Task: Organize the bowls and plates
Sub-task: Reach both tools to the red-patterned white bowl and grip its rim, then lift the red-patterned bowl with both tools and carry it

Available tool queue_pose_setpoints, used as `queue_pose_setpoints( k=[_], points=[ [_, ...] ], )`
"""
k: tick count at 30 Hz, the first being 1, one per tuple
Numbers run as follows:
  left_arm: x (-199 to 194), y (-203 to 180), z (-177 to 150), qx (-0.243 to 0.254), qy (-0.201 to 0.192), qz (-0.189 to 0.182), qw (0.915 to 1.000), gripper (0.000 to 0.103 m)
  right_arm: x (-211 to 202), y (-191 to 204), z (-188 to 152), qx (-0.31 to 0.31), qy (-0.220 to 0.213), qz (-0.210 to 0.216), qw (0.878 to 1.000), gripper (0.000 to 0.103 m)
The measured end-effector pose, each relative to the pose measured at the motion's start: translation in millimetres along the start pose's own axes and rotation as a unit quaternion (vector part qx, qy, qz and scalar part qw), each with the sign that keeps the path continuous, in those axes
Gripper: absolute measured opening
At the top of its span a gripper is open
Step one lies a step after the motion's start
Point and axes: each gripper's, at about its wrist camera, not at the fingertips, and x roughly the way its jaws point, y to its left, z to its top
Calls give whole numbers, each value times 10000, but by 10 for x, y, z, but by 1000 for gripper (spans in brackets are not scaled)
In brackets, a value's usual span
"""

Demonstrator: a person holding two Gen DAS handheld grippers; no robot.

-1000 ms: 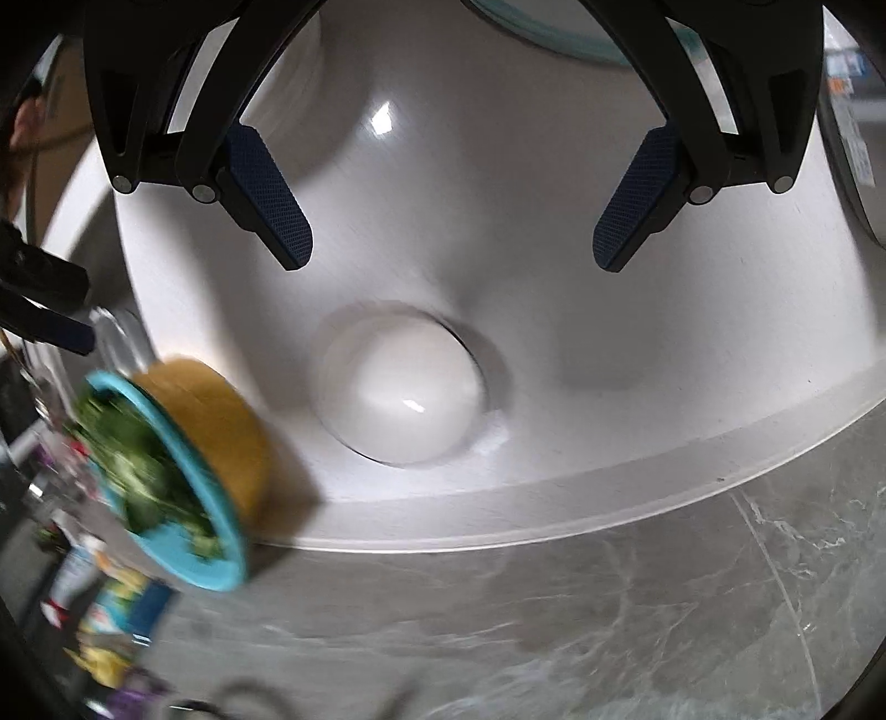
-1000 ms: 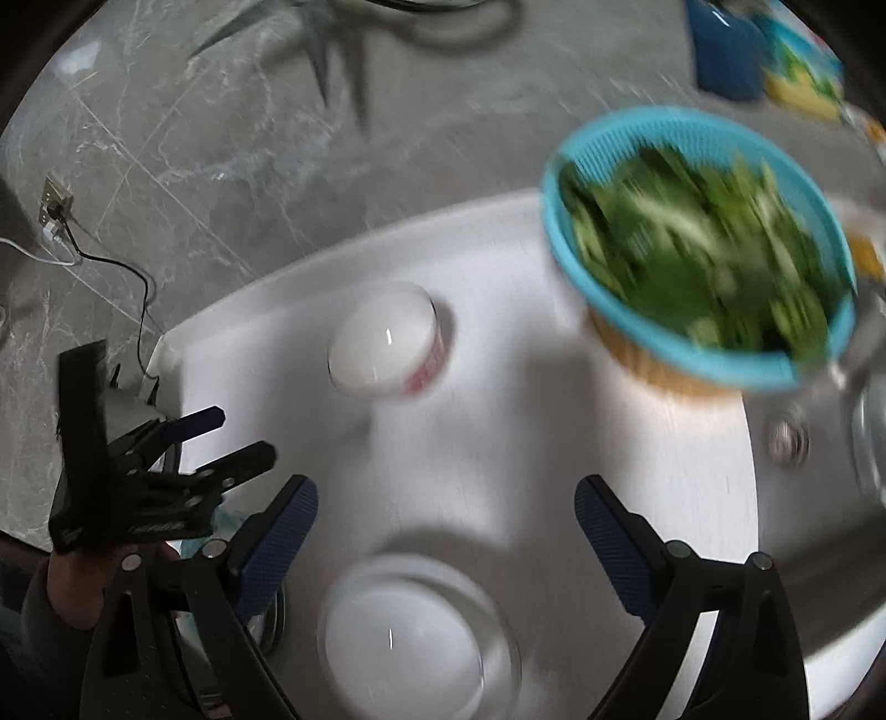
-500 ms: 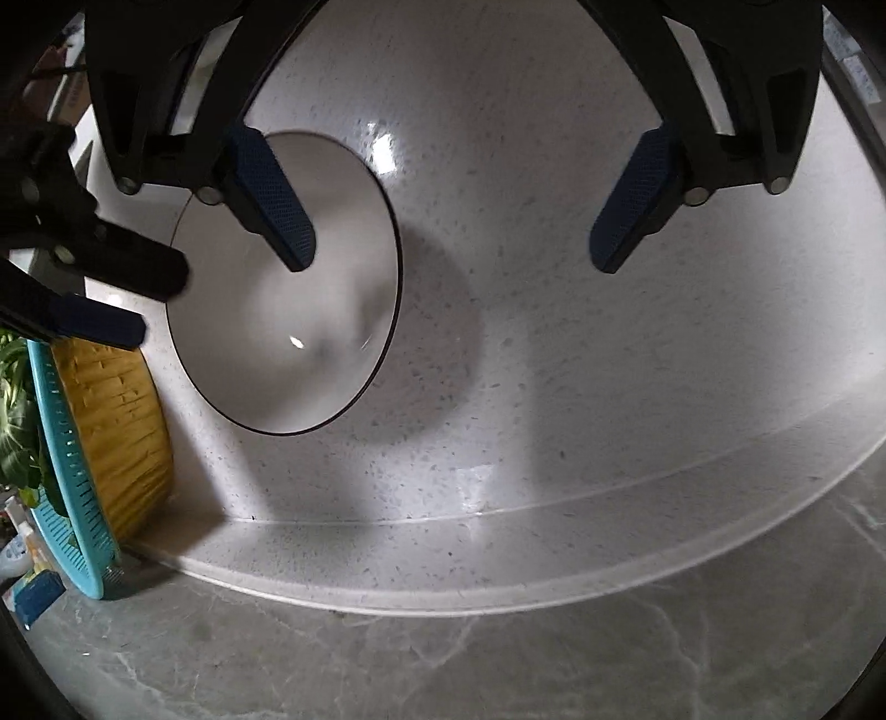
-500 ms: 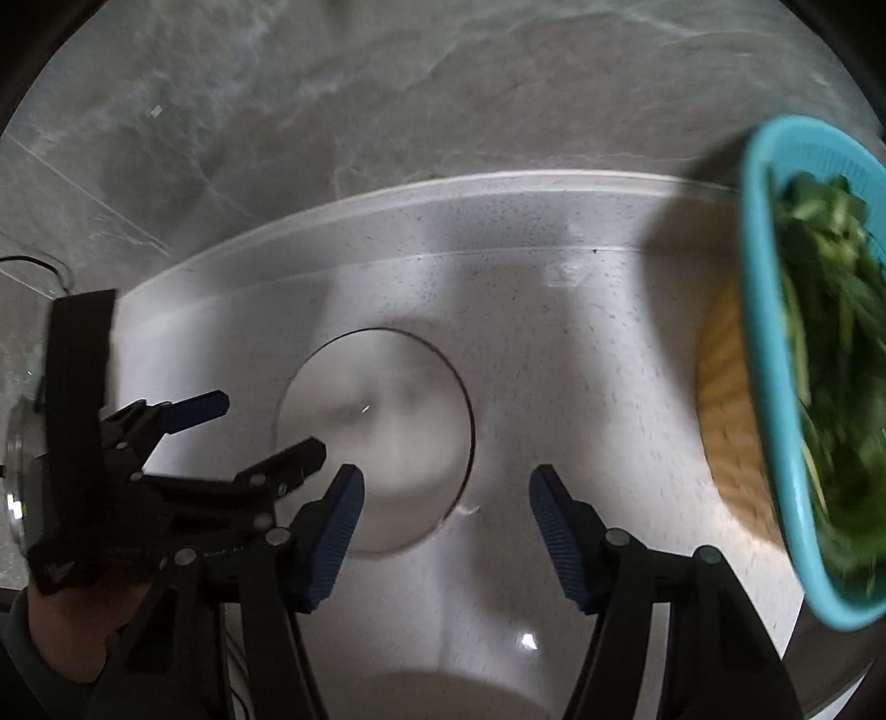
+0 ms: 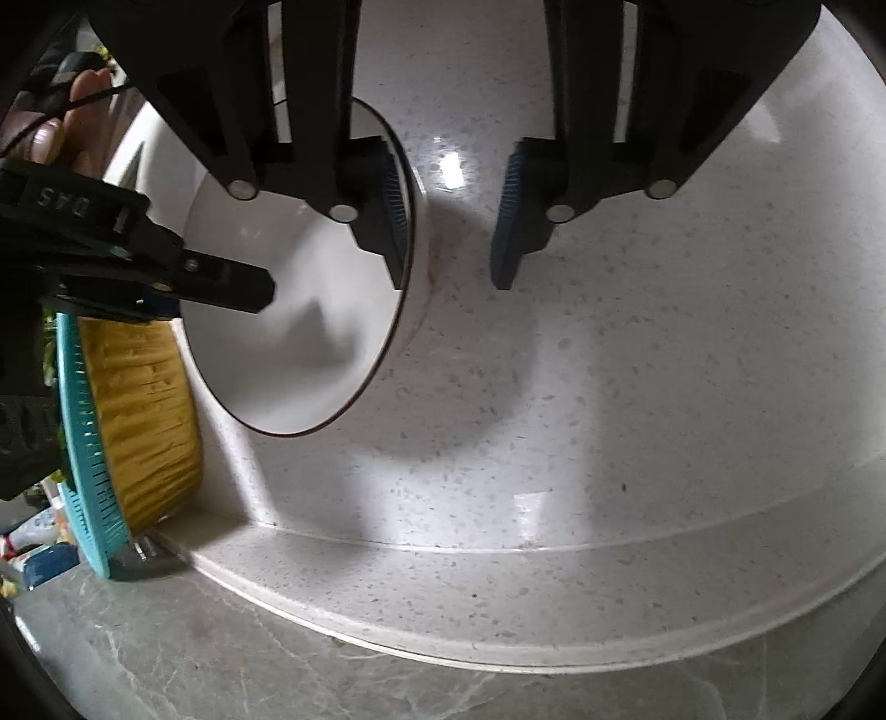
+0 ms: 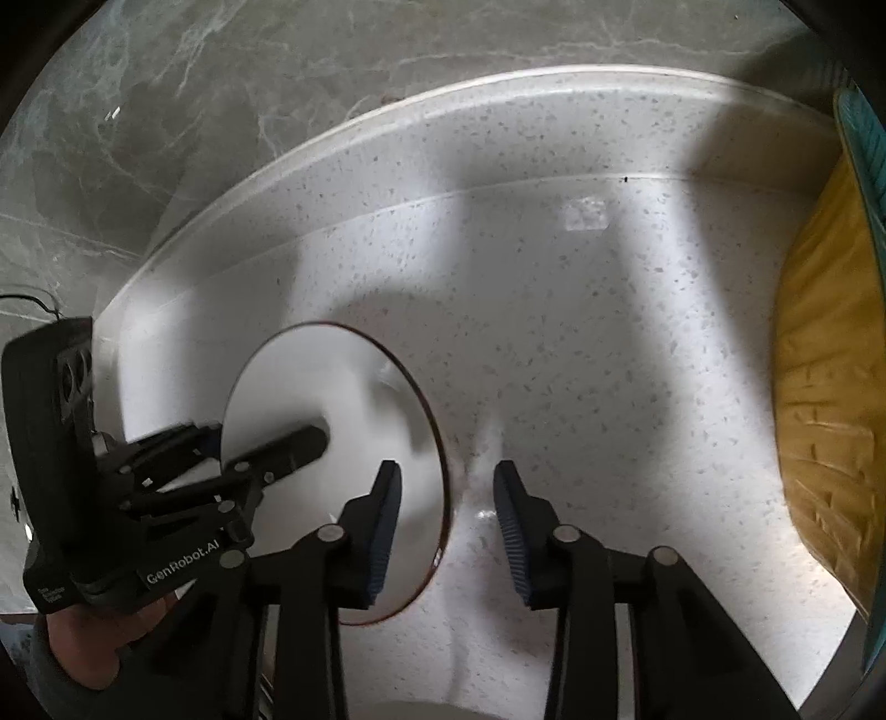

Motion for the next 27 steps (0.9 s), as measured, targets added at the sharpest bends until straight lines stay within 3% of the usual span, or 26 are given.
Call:
queue_pose_setpoints(
  k=[5,11,27],
  points=[
    [53,-13,-10,-50,59,-316,9995,12,56,-71,37,107,56,128,9998,14],
    [85,24,-16,-229,96,-559,9981,11,59,-108,34,146,72,222,9996,15],
    [-289,-100,-246,-320,73,-514,9981,11,-221,-107,-30,246,27,350,9991,15]
  ],
)
